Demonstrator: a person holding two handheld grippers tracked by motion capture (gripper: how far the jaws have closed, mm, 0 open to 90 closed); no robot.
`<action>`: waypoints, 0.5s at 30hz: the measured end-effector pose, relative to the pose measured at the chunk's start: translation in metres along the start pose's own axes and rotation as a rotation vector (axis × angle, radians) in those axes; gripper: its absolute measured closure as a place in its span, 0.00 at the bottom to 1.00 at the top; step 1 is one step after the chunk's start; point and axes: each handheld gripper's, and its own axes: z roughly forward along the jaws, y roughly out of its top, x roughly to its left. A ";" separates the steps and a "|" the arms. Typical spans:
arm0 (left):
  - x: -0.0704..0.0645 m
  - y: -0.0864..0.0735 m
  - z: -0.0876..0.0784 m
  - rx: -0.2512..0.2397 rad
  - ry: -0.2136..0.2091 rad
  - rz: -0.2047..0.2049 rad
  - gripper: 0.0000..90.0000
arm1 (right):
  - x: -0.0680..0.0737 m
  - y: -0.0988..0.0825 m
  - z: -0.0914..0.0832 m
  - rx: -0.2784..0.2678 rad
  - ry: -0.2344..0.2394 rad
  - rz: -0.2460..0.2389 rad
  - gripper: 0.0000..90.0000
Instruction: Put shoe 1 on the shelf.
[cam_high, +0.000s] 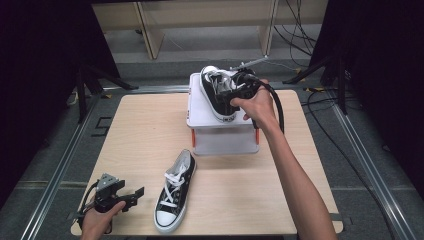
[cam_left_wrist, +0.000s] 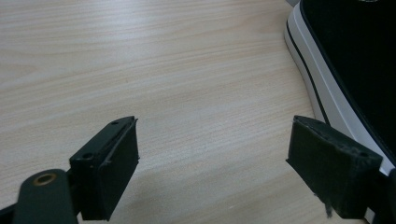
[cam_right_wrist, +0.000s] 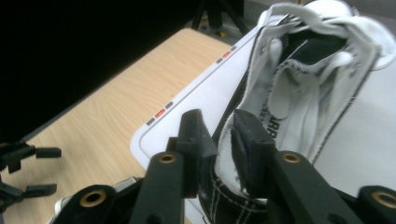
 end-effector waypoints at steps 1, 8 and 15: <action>0.000 0.000 0.000 -0.002 0.000 -0.001 0.17 | 0.000 0.000 0.003 0.007 0.006 -0.004 0.85; 0.001 0.000 0.001 -0.007 -0.007 0.007 0.17 | 0.004 0.005 0.008 0.023 -0.029 -0.013 0.98; 0.000 0.000 0.001 -0.008 -0.009 0.006 0.17 | 0.016 0.011 0.012 0.030 -0.048 -0.002 0.99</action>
